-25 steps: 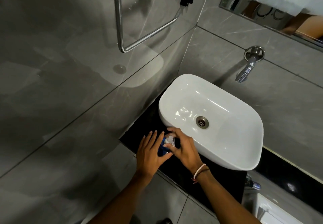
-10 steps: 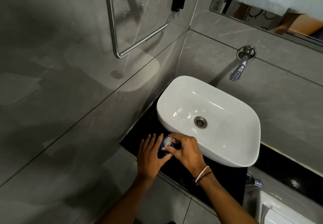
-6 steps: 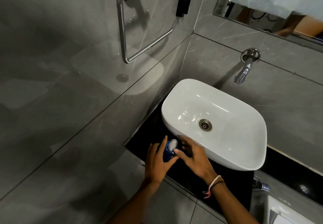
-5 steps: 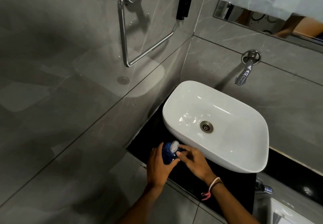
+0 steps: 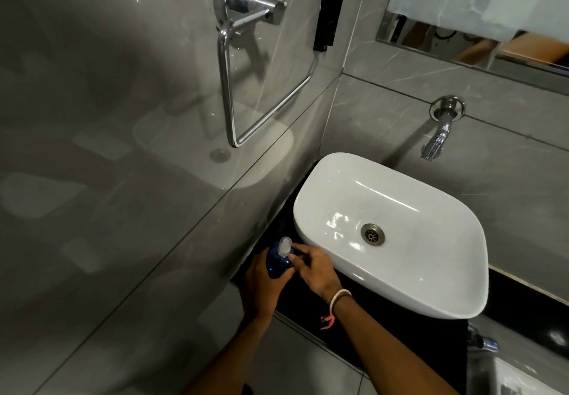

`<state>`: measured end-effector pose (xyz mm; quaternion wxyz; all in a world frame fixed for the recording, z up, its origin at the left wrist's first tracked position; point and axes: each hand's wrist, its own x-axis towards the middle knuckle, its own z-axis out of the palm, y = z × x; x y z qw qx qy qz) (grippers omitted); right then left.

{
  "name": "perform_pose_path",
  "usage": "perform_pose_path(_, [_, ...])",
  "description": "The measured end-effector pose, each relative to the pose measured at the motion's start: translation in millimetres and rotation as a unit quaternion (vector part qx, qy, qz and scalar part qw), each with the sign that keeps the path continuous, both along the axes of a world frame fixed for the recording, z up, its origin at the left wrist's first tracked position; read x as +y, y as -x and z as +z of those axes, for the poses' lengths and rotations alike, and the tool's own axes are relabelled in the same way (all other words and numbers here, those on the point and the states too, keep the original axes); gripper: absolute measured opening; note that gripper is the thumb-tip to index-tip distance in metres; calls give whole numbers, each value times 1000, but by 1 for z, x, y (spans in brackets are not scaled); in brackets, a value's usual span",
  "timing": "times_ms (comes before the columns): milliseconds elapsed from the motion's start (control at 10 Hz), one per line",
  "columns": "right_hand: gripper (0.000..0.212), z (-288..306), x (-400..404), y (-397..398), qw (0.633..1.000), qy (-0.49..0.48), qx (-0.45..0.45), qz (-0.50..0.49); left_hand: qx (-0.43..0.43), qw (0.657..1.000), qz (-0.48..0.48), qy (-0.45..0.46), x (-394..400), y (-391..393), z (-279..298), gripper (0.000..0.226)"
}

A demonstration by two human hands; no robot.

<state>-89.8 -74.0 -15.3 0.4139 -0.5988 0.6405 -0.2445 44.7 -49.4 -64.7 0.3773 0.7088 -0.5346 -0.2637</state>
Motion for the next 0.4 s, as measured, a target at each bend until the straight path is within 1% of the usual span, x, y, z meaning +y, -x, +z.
perform_pose_path(100, [41, 7, 2, -3, 1000, -2, 11, 6, -35, 999, -19, -5, -1, -5, 1, 67])
perform_pose_path(200, [42, 13, 12, -1, 999, 25, 38, 21, -50, 998, -25, -17, 6, -5, 6, 83])
perform_pose_path(300, [37, 23, 37, 24, 983, 144, 111, 11, -41, 997, -3, 67, 22, -5, 17, 88])
perform_pose_path(400, [31, 31, 52, 50, 946, 250, 204, -34, -59, 972, -45, 222, 30, 3, 30, 70])
